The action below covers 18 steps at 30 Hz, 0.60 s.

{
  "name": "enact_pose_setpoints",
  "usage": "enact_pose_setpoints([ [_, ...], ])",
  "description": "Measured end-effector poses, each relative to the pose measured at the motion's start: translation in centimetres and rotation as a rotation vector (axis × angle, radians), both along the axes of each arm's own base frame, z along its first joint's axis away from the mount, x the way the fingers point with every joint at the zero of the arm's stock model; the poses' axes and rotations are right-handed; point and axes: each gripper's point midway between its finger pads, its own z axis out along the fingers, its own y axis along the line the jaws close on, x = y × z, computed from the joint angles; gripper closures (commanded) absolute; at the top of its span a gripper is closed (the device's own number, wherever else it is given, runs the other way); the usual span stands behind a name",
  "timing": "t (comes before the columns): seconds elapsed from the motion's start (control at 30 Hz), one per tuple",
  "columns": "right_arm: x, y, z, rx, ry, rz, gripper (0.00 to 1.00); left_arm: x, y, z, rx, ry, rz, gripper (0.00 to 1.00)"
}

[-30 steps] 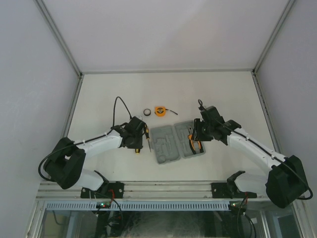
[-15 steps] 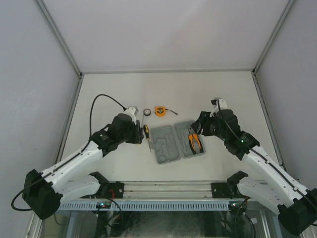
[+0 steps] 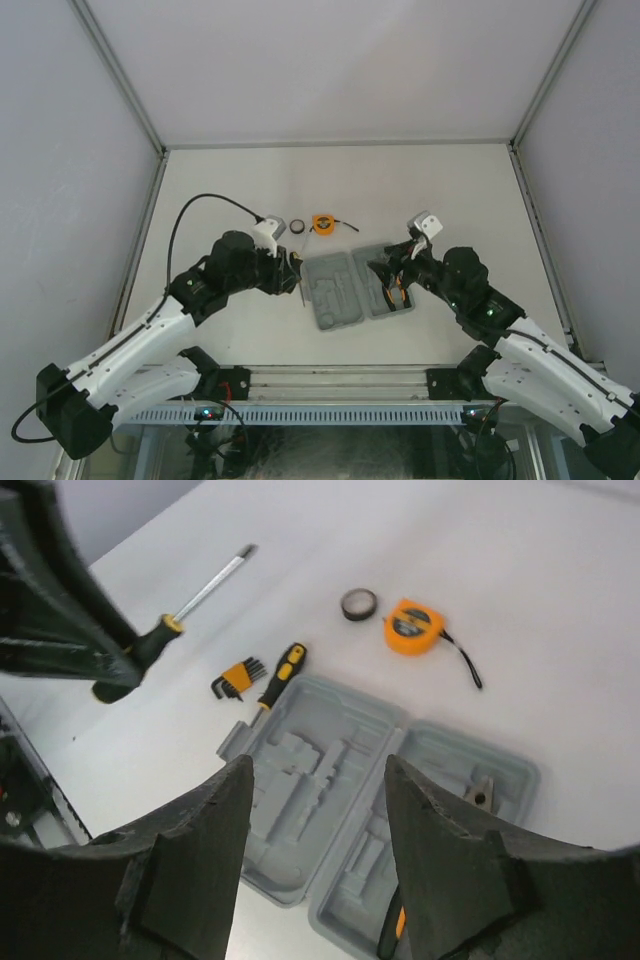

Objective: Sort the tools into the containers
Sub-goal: Pick up the screwdriver from the center of the board, then place the screwdriver in the storage box.

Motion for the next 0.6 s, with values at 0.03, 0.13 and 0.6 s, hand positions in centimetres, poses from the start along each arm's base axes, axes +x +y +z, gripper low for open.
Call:
enact_pose_setpoints([
  [0.03,-0.4,0.4,0.2,-0.014,-0.036,0.033,0.44,-0.2,-0.2,0.0,-0.001,0.001,-0.016,0.99],
  [0.13,-1.4,1.7,1.1,-0.063,-0.155,0.135,0.45,-0.9,-0.8,0.0,-0.001,0.0,-0.063,1.0],
  [0.6,-6.2,5.7,-0.2,-0.414,-0.599,0.566,0.47,-2.7,-3.9,0.8,0.003,0.006,-0.218,1.0],
])
